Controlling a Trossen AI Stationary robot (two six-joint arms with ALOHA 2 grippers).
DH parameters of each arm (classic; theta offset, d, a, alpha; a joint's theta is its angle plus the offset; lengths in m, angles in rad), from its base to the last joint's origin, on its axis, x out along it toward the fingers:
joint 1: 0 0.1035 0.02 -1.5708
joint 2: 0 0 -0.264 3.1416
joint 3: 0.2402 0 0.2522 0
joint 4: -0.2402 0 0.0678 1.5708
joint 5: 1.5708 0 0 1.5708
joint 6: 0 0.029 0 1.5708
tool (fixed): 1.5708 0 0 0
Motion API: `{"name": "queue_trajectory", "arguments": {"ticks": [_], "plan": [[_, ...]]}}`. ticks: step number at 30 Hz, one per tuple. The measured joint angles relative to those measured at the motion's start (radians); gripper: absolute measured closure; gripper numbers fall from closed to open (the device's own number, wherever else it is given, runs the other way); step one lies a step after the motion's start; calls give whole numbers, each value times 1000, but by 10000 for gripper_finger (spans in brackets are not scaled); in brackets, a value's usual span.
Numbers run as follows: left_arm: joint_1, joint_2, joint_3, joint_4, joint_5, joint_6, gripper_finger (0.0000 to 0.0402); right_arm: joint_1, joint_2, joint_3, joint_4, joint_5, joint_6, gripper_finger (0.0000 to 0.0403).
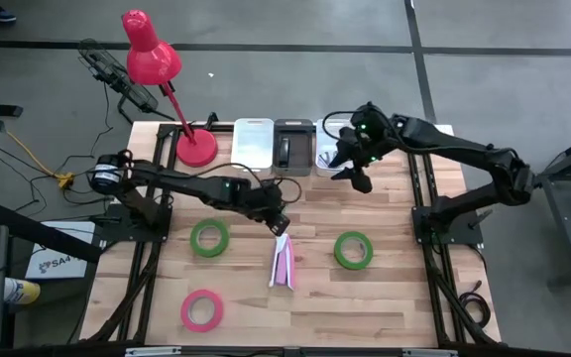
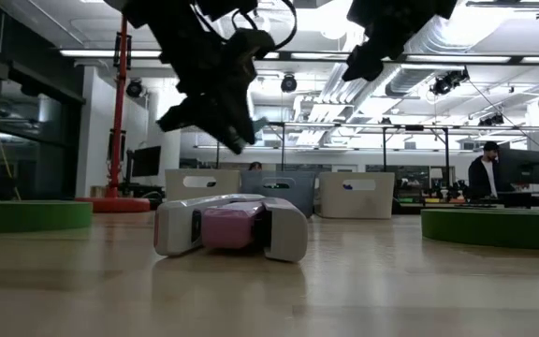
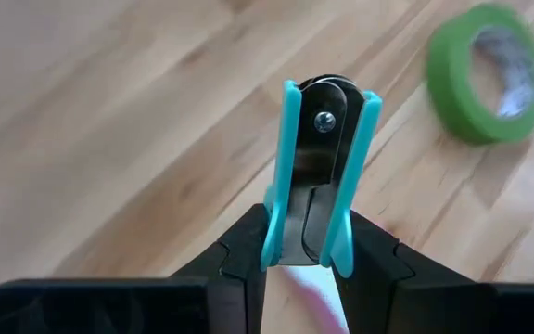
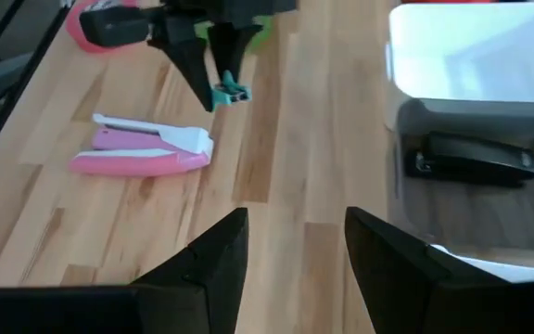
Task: Pick and place Stapler, Stapler remover, tape
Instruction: Put the light blue staple into the right white bin
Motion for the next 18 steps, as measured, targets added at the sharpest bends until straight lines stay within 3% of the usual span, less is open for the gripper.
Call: {"name": "queue_trajectory", "arguments": {"ticks": [8, 18], "plan": [[52, 0, 0, 139, 12, 96, 308, 64, 75, 0, 50, -43, 38, 231], [99, 0, 0, 223, 11, 154, 308, 75, 105, 0, 134, -23, 94, 231]]}}
